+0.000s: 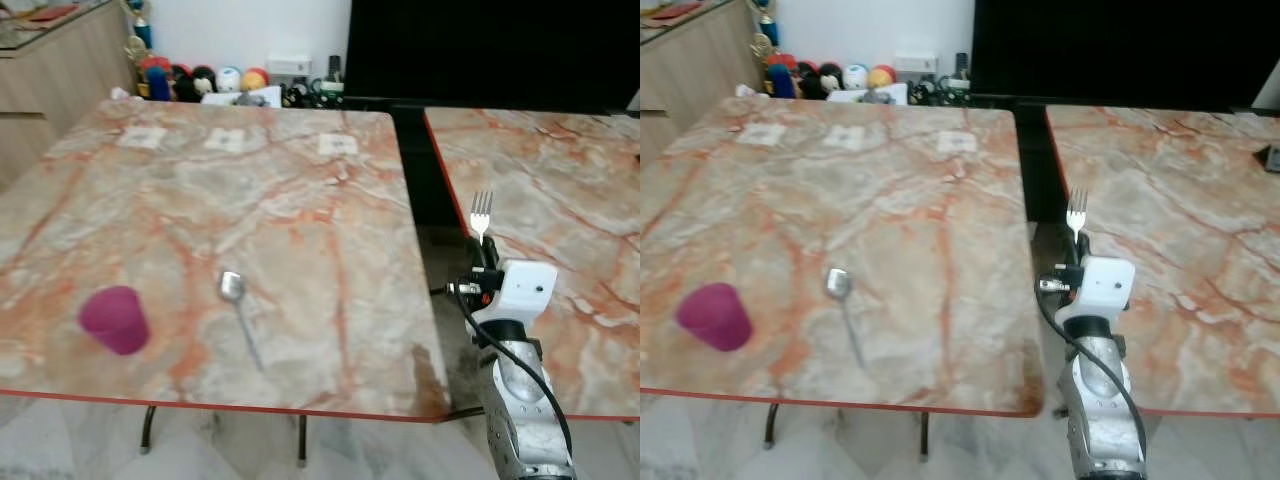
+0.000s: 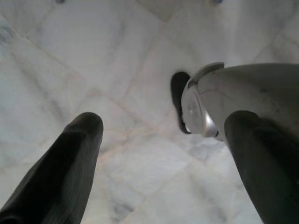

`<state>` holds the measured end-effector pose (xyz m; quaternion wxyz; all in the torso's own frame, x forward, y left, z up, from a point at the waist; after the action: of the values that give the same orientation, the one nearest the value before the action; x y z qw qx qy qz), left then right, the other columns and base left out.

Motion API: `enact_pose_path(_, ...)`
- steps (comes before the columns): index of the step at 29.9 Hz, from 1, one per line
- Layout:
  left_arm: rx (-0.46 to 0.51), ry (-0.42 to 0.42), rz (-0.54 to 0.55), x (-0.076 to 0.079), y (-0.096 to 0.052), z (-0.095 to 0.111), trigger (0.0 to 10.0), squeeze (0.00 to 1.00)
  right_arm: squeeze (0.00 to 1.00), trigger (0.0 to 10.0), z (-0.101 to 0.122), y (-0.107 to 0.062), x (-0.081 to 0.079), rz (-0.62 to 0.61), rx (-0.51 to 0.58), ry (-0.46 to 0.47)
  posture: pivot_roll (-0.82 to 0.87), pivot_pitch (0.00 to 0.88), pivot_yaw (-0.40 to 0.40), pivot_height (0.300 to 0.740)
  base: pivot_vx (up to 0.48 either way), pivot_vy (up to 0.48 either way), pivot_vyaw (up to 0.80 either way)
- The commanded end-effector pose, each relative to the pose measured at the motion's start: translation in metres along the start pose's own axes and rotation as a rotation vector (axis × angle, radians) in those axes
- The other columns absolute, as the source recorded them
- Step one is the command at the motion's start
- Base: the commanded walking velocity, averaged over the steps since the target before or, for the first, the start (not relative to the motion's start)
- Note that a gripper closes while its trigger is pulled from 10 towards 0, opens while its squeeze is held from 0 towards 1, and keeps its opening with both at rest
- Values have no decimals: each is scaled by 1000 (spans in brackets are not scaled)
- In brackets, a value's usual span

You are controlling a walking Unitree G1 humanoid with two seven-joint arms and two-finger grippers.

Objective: Setting the table

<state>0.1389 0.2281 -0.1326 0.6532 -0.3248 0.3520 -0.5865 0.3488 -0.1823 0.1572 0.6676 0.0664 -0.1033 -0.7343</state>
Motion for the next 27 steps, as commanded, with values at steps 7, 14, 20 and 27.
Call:
enact_pose_path(7,-37,26,-44,11,-1,-10,10000,0,0,10000,1,1,6,-27,7,-5,-20,72,-14,740,0,-421,0)
enact_pose_path(14,-34,28,-41,9,-1,-8,10000,0,0,10000,4,3,6,-36,17,-8,-26,84,-8,740,0,-438,0)
enact_pose_path(20,-34,24,-43,8,0,-7,10000,0,0,10000,8,5,11,-57,30,-12,-32,94,-4,740,0,-456,0)
enact_pose_path(27,-37,26,-46,10,-1,-8,10000,0,0,10000,9,6,15,-74,35,-13,-35,101,-2,740,0,-454,0)
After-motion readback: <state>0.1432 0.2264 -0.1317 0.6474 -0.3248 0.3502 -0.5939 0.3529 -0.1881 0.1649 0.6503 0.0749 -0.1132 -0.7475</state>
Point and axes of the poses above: a point about 5 cm out from each wrist's last joint towards the gripper, its own y axis pointing out of the wrist towards the gripper, its own z axis along the axis of the wrist's last joint, x = y × z, the point moved 4 cm from there along y, pointing out of the wrist towards the gripper, and after that the axes turned 5 degrees about -y, right-handed, at the moved point
